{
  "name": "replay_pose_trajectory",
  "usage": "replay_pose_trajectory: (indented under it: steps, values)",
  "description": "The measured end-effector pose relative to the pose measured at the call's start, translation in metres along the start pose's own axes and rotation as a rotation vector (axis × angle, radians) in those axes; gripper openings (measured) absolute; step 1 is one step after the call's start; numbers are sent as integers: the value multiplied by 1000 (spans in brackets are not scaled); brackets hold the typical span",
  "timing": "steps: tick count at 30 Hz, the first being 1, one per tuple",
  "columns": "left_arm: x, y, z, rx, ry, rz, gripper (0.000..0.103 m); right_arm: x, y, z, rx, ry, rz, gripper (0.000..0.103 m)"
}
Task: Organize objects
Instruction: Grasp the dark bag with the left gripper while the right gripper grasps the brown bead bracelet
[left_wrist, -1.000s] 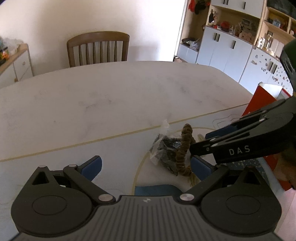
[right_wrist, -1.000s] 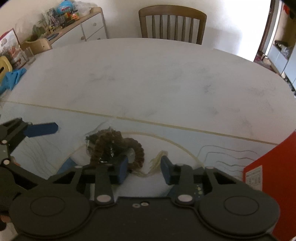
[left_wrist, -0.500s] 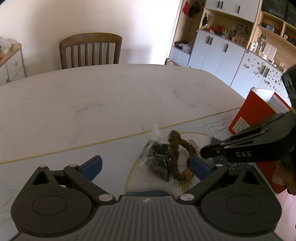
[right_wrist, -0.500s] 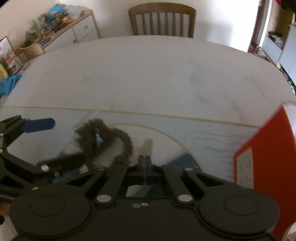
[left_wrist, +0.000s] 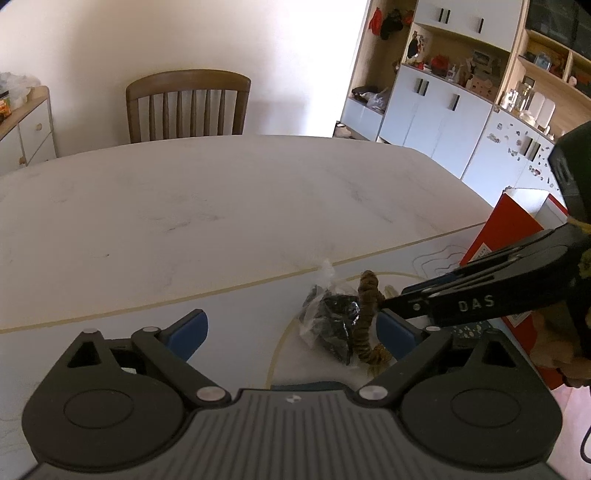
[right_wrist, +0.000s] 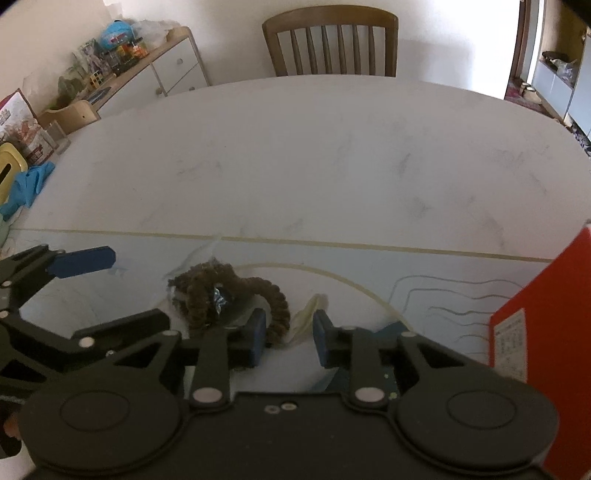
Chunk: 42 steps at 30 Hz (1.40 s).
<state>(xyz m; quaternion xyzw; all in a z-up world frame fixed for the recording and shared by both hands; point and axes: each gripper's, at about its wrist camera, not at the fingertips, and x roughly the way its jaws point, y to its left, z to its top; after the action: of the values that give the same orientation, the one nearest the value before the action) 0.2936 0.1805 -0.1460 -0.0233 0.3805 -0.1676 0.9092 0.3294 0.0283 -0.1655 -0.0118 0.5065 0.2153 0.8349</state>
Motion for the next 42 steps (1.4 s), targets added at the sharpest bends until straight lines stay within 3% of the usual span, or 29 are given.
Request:
replay_pose_trajectory:
  steps: [13, 22, 27, 29, 33, 35, 38, 42]
  values:
    - [11, -3, 1, 17, 29, -24, 98, 5, 13, 10, -64, 33, 35, 6]
    - [13, -7, 8, 24, 13, -33, 98, -14, -4, -9, -8, 20, -33, 4]
    - [28, -9, 8, 28, 47, 2, 79, -22, -8, -25, 7, 36, -50, 4]
    - [33, -9, 6, 24, 60, 12, 67, -25, -7, -30, 10, 40, -48, 4]
    - [36, -14, 3, 53, 57, 15, 57, -30, -8, -37, 37, 25, -52, 4]
    - [37, -17, 2, 68, 62, 12, 43, -34, -6, -39, 39, 7, -53, 4]
    - [35, -20, 2, 81, 63, 26, 35, -43, -6, -42, 42, -19, -48, 4]
    - [24, -25, 3, 88, 59, 31, 33, -62, -8, -47, 60, -56, -28, 4]
